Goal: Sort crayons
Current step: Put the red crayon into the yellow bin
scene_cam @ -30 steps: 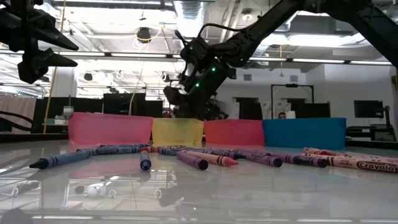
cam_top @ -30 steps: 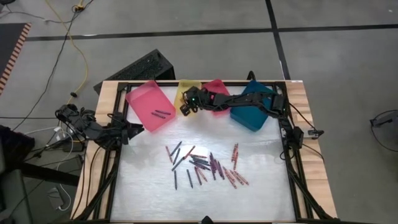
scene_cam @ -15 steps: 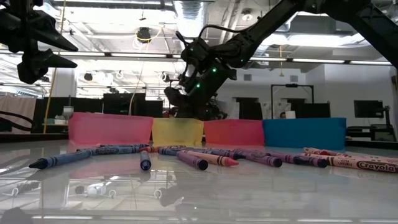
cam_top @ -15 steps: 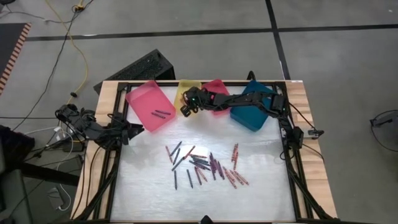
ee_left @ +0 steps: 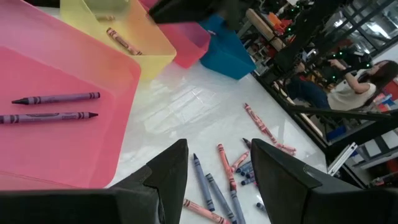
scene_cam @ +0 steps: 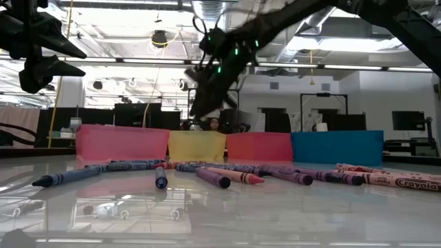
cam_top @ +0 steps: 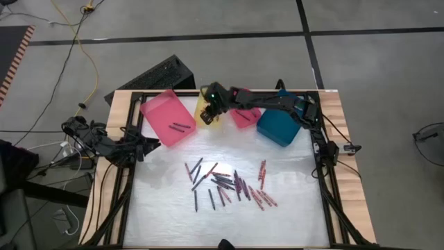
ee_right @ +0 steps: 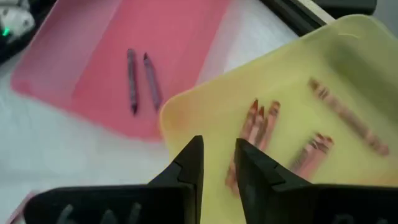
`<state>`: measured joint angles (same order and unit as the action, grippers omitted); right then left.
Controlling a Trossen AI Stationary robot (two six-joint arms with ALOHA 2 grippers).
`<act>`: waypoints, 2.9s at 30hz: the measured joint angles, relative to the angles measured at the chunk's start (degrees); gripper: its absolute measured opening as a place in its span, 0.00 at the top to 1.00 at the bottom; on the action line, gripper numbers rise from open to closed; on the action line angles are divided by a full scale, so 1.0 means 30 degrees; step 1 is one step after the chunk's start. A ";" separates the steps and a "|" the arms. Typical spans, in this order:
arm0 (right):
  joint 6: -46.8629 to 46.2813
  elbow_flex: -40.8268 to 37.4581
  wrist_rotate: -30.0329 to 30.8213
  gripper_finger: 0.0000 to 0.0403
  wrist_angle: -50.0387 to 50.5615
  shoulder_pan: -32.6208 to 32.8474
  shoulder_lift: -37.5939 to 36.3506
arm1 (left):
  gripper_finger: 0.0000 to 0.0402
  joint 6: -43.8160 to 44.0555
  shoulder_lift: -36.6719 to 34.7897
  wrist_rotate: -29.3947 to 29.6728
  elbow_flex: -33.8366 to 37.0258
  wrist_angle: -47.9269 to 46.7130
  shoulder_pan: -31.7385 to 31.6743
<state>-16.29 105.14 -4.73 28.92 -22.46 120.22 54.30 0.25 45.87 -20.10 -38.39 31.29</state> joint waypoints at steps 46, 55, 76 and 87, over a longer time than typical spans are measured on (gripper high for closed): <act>-2.8710 -1.2984 0.5711 0.78 1.5720 1.6902 -1.3890 | 0.59 0.3175 0.0029 0.0848 0.0007 -0.0163 0.0005; -2.8561 -1.4404 0.5653 0.78 1.1584 1.7138 -1.1751 | 0.59 0.3570 0.0029 0.0913 0.0007 -0.0233 0.0004; -2.8569 -1.4540 0.5560 0.78 0.6611 1.6190 -0.7085 | 0.59 0.3475 0.0029 0.0954 0.0007 -0.0270 0.0007; -2.8151 -1.4521 0.4821 0.80 0.5679 1.5812 -0.5735 | 0.59 0.3579 0.0029 0.0998 0.0007 -0.0434 0.0005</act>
<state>-100.74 61.58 9.73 45.95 24.97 103.02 65.04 0.34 48.86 -20.08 -39.69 31.30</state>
